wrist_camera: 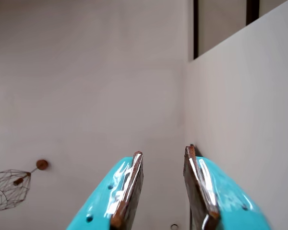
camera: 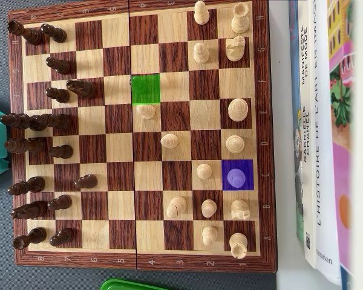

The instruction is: Play chess

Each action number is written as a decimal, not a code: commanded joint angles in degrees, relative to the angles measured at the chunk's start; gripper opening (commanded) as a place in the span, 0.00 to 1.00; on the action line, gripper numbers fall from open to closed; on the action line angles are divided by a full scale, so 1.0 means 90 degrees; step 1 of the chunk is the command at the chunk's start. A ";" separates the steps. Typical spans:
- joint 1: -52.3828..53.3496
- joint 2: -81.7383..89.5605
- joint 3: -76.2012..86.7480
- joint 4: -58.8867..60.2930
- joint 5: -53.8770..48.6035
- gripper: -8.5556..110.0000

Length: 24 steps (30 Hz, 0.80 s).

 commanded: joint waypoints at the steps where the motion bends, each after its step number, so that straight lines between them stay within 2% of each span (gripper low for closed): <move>1: -0.0010 -0.0078 0.0137 -0.0020 0.0020 0.19; 24: -0.0068 -0.0088 0.0137 0.0000 -0.0029 0.19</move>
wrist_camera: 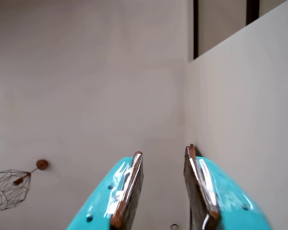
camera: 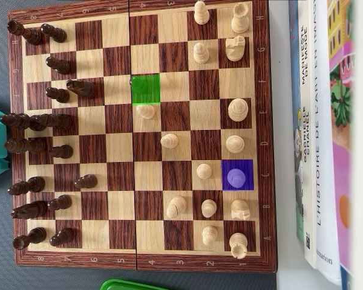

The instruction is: Play chess

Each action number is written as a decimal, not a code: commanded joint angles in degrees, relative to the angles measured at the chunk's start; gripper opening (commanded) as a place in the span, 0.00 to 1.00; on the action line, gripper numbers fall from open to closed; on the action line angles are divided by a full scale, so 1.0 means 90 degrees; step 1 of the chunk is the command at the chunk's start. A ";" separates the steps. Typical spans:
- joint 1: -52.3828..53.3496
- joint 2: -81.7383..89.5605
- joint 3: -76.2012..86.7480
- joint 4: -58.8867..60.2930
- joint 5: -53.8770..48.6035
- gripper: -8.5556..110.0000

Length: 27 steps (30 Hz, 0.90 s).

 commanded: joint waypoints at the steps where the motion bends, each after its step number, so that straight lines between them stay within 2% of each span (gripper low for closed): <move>1: -0.0068 -0.0098 0.0137 0.0010 -0.0029 0.19; 11: -0.0010 -0.1191 -0.0801 0.0107 -0.0049 0.19; 27: -0.0010 -0.1982 -0.2236 0.3174 -0.0049 0.19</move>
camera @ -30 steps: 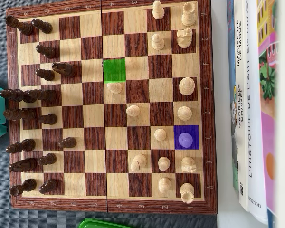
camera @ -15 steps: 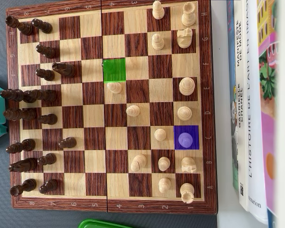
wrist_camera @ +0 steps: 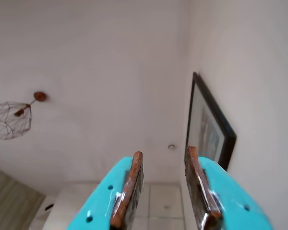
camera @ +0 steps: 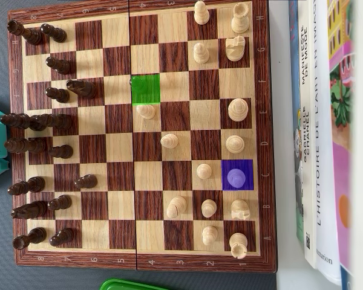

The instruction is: Play chess

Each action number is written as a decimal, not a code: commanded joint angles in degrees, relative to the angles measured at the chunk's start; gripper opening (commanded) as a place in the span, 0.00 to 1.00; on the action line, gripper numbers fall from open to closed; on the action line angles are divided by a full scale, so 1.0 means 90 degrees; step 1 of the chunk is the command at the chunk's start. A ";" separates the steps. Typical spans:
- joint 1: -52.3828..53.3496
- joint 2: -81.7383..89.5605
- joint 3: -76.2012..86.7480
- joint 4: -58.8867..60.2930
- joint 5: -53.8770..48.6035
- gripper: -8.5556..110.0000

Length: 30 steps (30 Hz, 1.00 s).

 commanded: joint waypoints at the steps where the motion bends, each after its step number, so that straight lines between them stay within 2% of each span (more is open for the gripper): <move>1: 0.0020 -0.0186 -0.0547 0.0684 -0.0049 0.19; 17: -0.0059 -0.0830 -0.1025 0.2793 -0.0039 0.19; 30: -0.0059 -0.0859 -0.2344 0.6699 -0.0039 0.19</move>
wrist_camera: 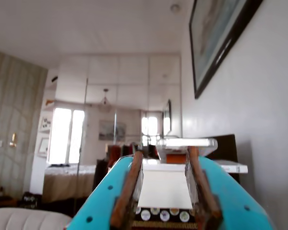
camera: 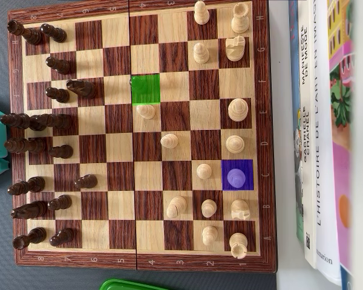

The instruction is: Play chess

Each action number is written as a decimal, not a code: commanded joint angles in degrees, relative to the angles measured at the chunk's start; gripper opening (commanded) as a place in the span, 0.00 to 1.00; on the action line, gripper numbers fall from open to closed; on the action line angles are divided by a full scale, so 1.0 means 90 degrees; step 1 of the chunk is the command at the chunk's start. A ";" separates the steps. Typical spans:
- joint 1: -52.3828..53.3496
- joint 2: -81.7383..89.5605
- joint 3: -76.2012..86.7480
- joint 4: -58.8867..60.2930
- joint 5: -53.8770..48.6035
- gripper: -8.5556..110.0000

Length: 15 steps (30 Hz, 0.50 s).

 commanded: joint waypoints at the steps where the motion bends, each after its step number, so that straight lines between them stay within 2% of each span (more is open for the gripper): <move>1: -0.0010 0.0020 -0.0537 0.1035 -0.0039 0.19; 15: -0.0352 -0.1309 -0.2480 0.5469 -0.0039 0.19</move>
